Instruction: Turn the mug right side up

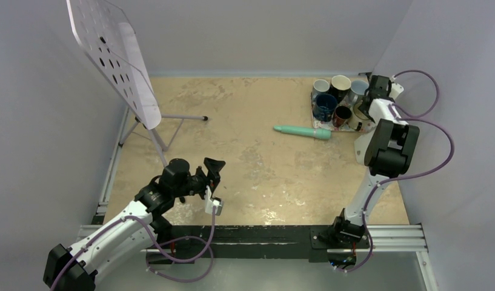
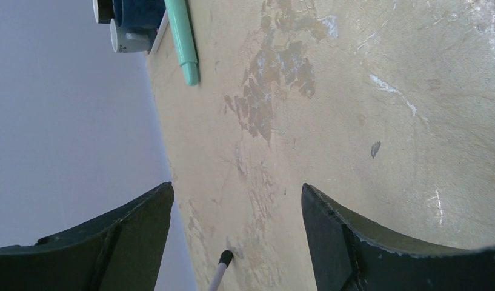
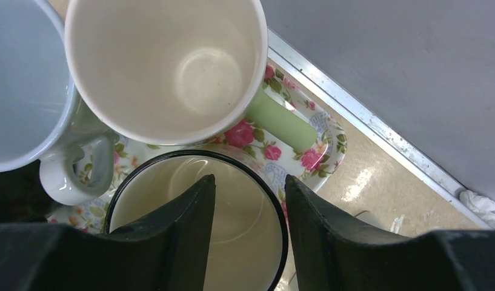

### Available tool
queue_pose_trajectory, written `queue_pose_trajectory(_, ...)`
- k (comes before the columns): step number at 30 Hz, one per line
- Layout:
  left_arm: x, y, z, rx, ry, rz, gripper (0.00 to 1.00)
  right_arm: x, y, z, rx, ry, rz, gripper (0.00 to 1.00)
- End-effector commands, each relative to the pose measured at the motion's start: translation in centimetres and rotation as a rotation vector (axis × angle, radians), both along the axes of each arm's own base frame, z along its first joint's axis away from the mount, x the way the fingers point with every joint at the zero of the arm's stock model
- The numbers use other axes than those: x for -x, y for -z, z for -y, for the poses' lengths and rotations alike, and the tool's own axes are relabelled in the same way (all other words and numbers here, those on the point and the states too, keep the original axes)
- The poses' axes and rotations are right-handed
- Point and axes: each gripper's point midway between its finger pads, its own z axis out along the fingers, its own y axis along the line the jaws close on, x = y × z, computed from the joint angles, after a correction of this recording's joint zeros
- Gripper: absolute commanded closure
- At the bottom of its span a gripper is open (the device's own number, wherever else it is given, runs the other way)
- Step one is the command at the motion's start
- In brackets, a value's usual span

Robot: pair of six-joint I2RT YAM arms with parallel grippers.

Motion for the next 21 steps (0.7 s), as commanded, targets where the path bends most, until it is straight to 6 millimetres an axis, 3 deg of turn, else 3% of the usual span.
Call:
queue_pose_trajectory(1, -0.3, -1.5, 0.4, 0.035, 0.009, 0.024, 0.20, -1.0, -6.2, 0.5, 0.063, 0.001, 0.123, 0.50)
queue_pose_trajectory(5, -0.4, -2.0, 0.7, 0.100, -0.028, -0.025, 0.19, -0.7, -9.1, -0.6, 0.100, -0.053, 0.156, 0.45)
queue_pose_trajectory(10, -2.0, -4.6, 1.2, 0.438, -0.264, -0.272, 0.16, -0.1, -11.2, -4.3, 0.170, -0.202, 0.178, 0.33)
queue_pose_trajectory(11, -2.5, -4.9, 1.0, 0.509, -0.328, -0.325, 0.14, 0.0, -11.8, -5.1, 0.183, -0.230, 0.194, 0.08)
queue_pose_trajectory(13, -3.9, -5.5, 0.0, 0.655, -0.484, -0.412, 0.07, 0.4, -12.6, -7.1, 0.204, -0.298, 0.218, 0.01)
queue_pose_trajectory(15, -4.9, -5.9, -1.1, 0.801, -0.633, -0.502, 0.00, 0.6, -13.6, -9.8, 0.223, -0.394, 0.258, 0.01)
queue_pose_trajectory(17, -5.6, -5.7, -2.5, 0.933, -0.777, -0.588, 0.00, 0.7, -14.4, -13.4, 0.239, -0.541, 0.309, 0.01)
queue_pose_trajectory(21, -5.8, -4.7, -3.9, 1.042, -0.918, -0.678, 0.00, 3.3, -17.2, -21.7, 0.286, -0.842, 0.481, 0.01)
